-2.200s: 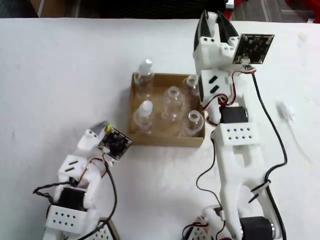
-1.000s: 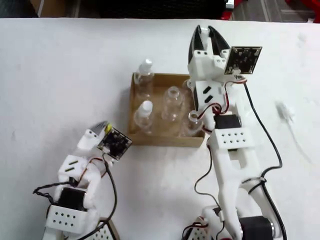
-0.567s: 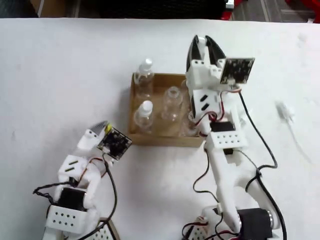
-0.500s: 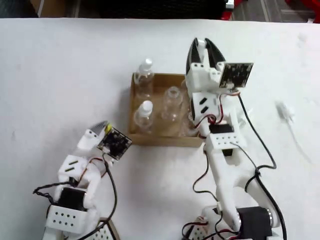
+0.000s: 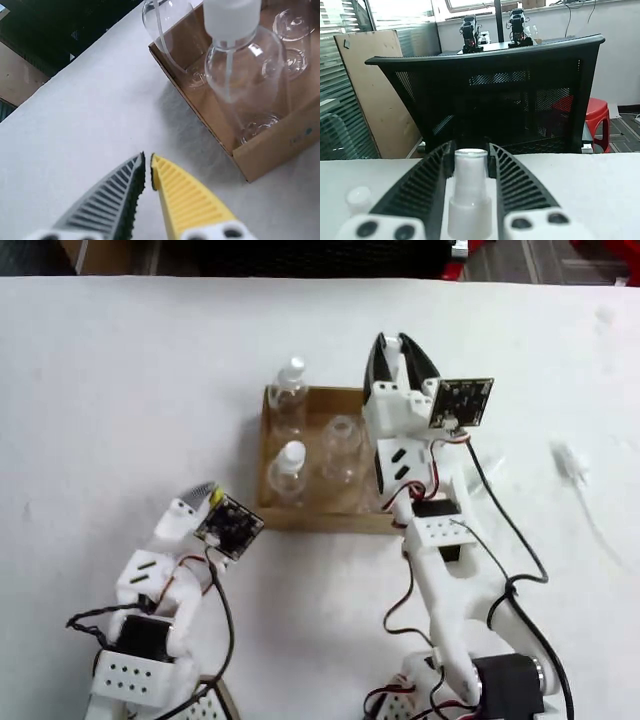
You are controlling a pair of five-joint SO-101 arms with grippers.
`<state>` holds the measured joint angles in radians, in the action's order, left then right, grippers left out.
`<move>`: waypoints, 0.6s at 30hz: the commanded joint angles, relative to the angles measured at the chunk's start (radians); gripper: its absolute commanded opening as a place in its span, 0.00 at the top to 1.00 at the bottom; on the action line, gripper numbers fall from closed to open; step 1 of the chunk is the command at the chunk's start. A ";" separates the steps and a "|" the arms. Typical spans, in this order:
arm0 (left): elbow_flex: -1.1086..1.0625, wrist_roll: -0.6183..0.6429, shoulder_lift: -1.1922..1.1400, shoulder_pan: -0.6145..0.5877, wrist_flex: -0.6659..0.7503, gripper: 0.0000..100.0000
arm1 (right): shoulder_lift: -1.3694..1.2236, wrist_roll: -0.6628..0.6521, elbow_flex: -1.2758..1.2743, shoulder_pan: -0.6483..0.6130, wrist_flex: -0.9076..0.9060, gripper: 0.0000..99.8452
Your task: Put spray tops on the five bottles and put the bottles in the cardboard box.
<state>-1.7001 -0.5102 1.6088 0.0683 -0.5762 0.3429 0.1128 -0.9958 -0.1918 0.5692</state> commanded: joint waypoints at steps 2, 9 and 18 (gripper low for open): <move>0.003 -0.008 -0.005 0.012 0.017 0.98 | 0.002 0.002 0.005 -0.001 0.021 0.98; 0.003 -0.008 -0.005 0.012 0.017 0.98 | 0.004 0.005 0.009 -0.001 -0.077 0.86; 0.003 -0.008 -0.005 0.012 0.017 0.98 | 0.005 0.003 0.009 -0.001 -0.081 0.87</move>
<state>-1.7001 -0.5102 1.6088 0.0683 -0.5762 0.3429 0.1128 -0.9973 -0.1933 0.4895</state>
